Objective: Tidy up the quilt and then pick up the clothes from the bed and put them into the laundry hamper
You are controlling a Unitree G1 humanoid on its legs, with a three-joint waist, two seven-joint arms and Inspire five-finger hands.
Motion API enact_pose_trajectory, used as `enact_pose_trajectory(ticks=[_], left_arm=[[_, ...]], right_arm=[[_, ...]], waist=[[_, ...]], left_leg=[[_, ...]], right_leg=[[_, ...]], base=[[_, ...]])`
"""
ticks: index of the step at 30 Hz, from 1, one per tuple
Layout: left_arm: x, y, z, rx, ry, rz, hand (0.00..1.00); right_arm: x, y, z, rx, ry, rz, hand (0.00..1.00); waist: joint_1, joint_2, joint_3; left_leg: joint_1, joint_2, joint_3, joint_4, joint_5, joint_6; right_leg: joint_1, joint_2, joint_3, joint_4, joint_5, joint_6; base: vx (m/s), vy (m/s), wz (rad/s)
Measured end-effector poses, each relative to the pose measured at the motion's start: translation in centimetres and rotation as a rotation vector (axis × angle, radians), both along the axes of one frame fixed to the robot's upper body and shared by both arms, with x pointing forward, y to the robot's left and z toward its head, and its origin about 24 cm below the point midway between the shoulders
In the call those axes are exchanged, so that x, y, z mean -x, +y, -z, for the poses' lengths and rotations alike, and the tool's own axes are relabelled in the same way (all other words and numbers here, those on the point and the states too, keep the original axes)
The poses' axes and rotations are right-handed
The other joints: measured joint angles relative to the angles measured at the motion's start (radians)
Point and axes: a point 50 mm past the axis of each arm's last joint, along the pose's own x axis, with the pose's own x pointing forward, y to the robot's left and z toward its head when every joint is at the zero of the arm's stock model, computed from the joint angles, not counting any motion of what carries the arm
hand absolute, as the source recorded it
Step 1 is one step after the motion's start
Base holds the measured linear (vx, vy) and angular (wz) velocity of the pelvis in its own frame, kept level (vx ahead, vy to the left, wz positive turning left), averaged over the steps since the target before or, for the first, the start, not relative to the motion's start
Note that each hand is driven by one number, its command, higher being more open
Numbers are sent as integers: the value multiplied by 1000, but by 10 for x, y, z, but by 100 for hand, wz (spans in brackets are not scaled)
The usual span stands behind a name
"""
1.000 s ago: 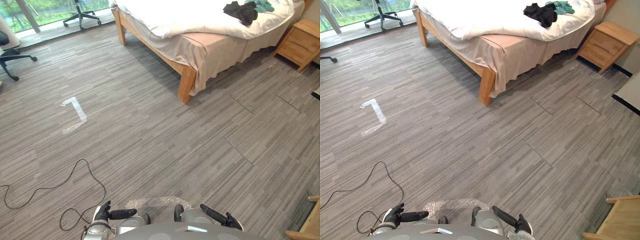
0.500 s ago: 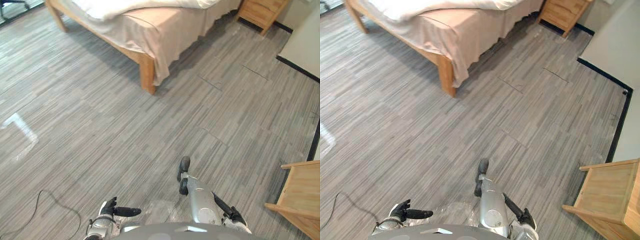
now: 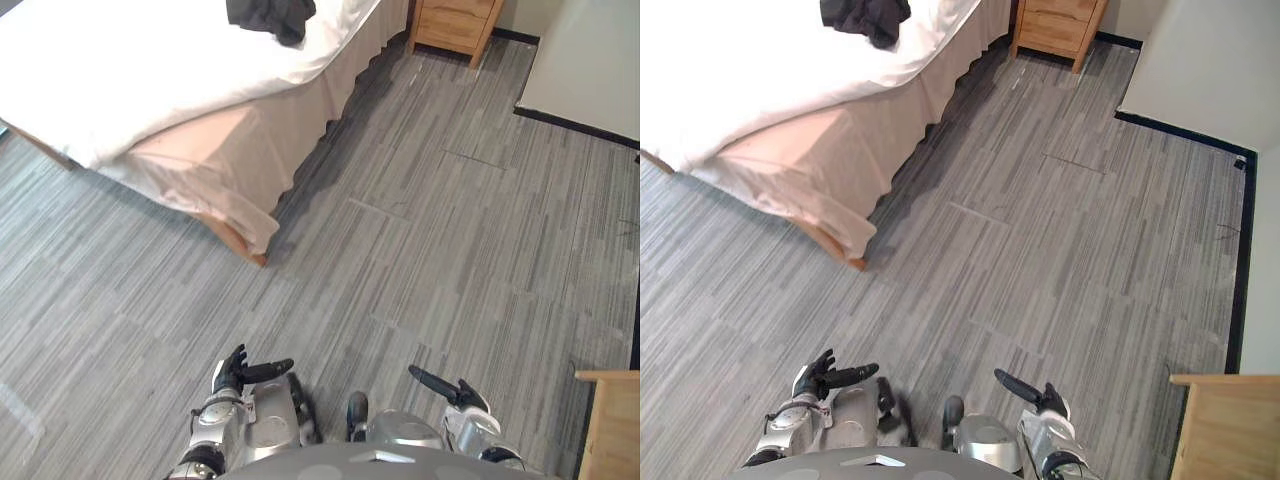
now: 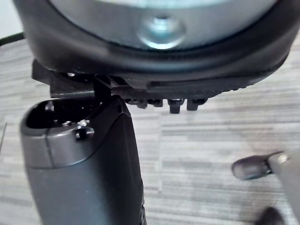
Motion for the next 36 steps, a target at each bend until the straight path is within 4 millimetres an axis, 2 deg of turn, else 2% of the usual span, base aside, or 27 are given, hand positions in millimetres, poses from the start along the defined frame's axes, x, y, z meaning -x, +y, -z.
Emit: enact_pose_trajectory(ticks=[1,2,4,5,6,7,8,9,10,11,12,13,15,17,18,19,20,21,22,23,24,25,27,30,31,32,36], left_arm=[[-2,-2,0,7,-4,-4,100],[-2,-2,-1,11,-6,-7,100],[1,0,1,26,0,-47,100],[4,3,2,33,15,-76,100],[4,6,2,38,12,-84,100],[6,8,3,48,16,-107,100],[10,15,5,40,44,-128,100],[13,17,6,35,61,-127,100],[19,18,9,34,92,-126,100],[23,18,10,35,109,-126,100],[29,13,13,42,130,-117,100],[30,13,13,34,133,-106,100],[23,8,12,36,122,-86,100],[14,0,10,41,102,-46,100],[10,-4,9,51,91,-42,100],[8,-8,9,61,82,-42,100],[10,-6,9,58,81,-46,100],[9,-5,9,59,82,-56,100],[13,-11,11,81,95,-67,100],[21,-10,14,84,113,-87,100],[27,-11,16,94,125,-112,100],[31,-12,17,102,132,-125,100],[36,-12,18,113,143,-135,100],[40,-10,19,120,144,-147,100],[42,-8,19,120,150,-157,100],[44,-6,20,117,154,-162,100],[59,11,23,86,204,-208,100]], right_arm=[[-1,2,-1,-2,-11,-2,100],[-1,3,0,-1,-9,-5,100],[17,12,7,-15,42,-9,100],[24,22,11,-39,59,-12,100],[30,26,14,-61,81,-4,100],[30,28,15,-87,85,18,100],[33,27,15,-87,91,30,100],[34,26,15,-86,91,41,100],[36,22,15,-76,92,50,100],[39,20,15,-73,94,53,100],[39,17,13,-61,70,61,100],[37,14,12,-52,49,69,100],[37,11,11,-45,44,81,100],[41,6,11,-34,52,86,100],[43,5,11,-30,58,85,100],[50,5,13,-36,82,87,100],[58,12,17,-62,106,99,100],[59,13,17,-77,112,112,100],[60,3,16,-58,119,113,100],[59,-2,15,-42,117,104,100],[59,-4,14,-38,117,95,100],[59,-6,14,-35,122,84,100],[62,-7,14,-20,146,35,100],[59,-7,14,-19,144,18,100],[54,-6,13,-21,131,6,100],[50,-6,13,-21,123,1,100],[47,6,15,-52,117,-10,100]], waist=[[4,2,-1],[10,4,-4],[32,-24,-34],[34,-61,-64],[40,-74,-68],[46,-79,-69],[43,-100,-68],[39,-103,-68],[29,-96,-65],[22,-86,-63],[10,-76,-69],[3,-69,-67],[-11,-59,-62],[-14,-51,-62],[-16,-51,-62],[-16,-58,-64],[-15,-91,-69],[-18,-82,-61],[-14,-41,-55],[-6,-16,-69],[-10,-3,-76],[-11,3,-81],[-11,8,-85],[-8,5,-92],[-5,2,-100],[-1,5,-103],[-9,-32,-128]], left_leg=[[-24,-30,58,-144,54,52],[-34,-47,85,-193,72,76],[-42,-103,94,-226,190,223],[-34,-136,87,-218,208,240],[-19,-144,67,-210,167,241],[0,-142,41,-196,128,222],[72,-155,-10,-171,75,185],[112,-161,-33,-171,55,177],[208,-174,-87,-198,37,163],[259,-182,-118,-228,38,162],[345,-183,-174,-284,40,158],[408,-175,-229,-324,43,154],[458,-148,-328,-344,43,153],[462,-120,-422,-342,49,122],[457,-109,-464,-341,48,87],[450,-101,-507,-334,20,37],[440,-103,-538,-302,-40,-46],[438,-83,-554,-283,-69,-73],[438,-28,-561,-268,-81,-89],[445,5,-560,-275,-60,-101],[448,28,-562,-278,-43,-125],[448,40,-563,-283,-29,-130],[443,78,-520,-304,30,-126],[444,105,-256,-342,60,-125],[454,96,-185,-376,103,-161],[461,88,-168,-393,111,-160],[478,37,-164,-436,129,-151]], right_leg=[[53,0,-3,-21,-28,16],[73,0,-7,-21,-45,29],[136,-15,-22,-8,-89,82],[116,-53,-48,88,-124,126],[55,-80,-61,250,-133,148],[-18,-99,-61,452,-104,205],[-114,-138,-29,787,-57,306],[-142,-152,-21,897,-53,313],[-183,-187,-40,1046,-66,290],[-199,-204,-56,1082,-79,266],[-247,-225,-81,1090,-105,220],[-292,-236,-87,1051,-135,169],[-365,-235,-78,894,-164,122],[-406,-235,-15,625,-144,150],[-415,-234,50,478,-110,171],[-417,-243,198,318,-46,190],[-399,-265,321,245,24,260],[-384,-249,318,269,113,264],[-384,-217,265,354,53,227],[-383,-203,214,422,6,198],[-366,-197,173,446,-16,181],[-348,-195,143,448,-24,174],[-239,-194,28,371,-26,164],[-172,-208,-62,317,-26,161],[-173,-219,-72,312,-23,164],[-170,-225,-70,303,-18,170],[-111,-241,-74,171,49,203]], base=[[578,36,-3],[757,102,1],[790,106,10],[828,79,34],[835,98,44],[939,163,65],[756,140,75],[894,106,110],[581,8,91],[706,-24,126],[637,-84,138],[606,-124,145],[527,-249,176],[525,-394,192],[449,-447,196],[452,-503,250],[451,-530,225],[400,-552,195],[318,-495,133],[333,-535,124],[250,-386,90],[234,-354,115],[212,-291,152],[116,-128,114],[30,12,46],[12,34,21],[-2,80,1]])
